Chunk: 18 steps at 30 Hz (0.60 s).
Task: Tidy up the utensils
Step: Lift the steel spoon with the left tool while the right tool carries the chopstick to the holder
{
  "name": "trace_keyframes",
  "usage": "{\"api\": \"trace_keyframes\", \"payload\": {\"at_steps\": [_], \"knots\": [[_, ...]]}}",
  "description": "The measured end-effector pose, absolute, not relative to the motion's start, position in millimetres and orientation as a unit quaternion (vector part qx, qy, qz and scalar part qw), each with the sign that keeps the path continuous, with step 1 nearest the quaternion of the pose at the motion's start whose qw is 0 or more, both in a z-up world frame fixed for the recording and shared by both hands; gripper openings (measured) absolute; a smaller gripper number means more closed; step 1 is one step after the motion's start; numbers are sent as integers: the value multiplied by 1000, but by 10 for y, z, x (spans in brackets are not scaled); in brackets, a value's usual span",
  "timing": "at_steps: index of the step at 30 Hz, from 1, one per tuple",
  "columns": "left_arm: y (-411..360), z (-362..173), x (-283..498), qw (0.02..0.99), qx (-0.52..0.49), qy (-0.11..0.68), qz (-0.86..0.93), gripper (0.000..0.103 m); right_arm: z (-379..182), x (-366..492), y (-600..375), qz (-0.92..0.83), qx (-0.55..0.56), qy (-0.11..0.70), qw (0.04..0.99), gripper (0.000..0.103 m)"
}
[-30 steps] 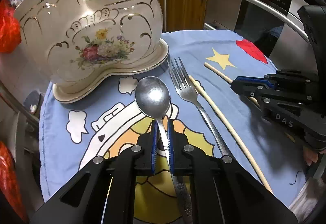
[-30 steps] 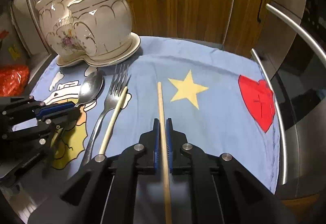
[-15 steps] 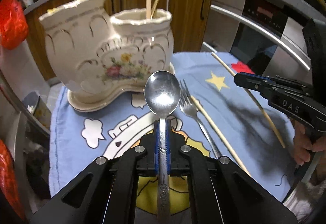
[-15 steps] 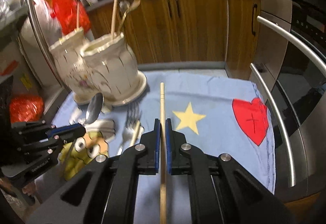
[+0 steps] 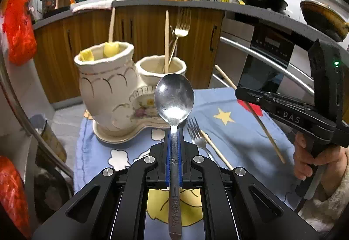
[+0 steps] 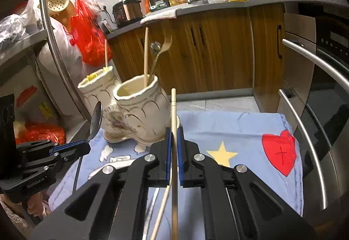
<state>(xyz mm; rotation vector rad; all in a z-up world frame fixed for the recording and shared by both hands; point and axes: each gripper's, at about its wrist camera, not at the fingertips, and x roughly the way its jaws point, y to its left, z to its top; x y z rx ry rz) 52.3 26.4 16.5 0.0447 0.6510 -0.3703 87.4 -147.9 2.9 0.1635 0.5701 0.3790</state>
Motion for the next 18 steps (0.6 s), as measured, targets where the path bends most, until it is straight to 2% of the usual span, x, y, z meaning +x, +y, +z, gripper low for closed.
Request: {"api": "trace_keyframes", "payload": {"at_steps": [9, 18], "knots": [[435, 614, 491, 951, 0, 254, -177, 6, 360, 904, -1350, 208, 103, 220, 947, 5], [710, 1170, 914, 972, -14, 189, -138, 6, 834, 1245, -1047, 222, 83, 145, 961, 5]]}}
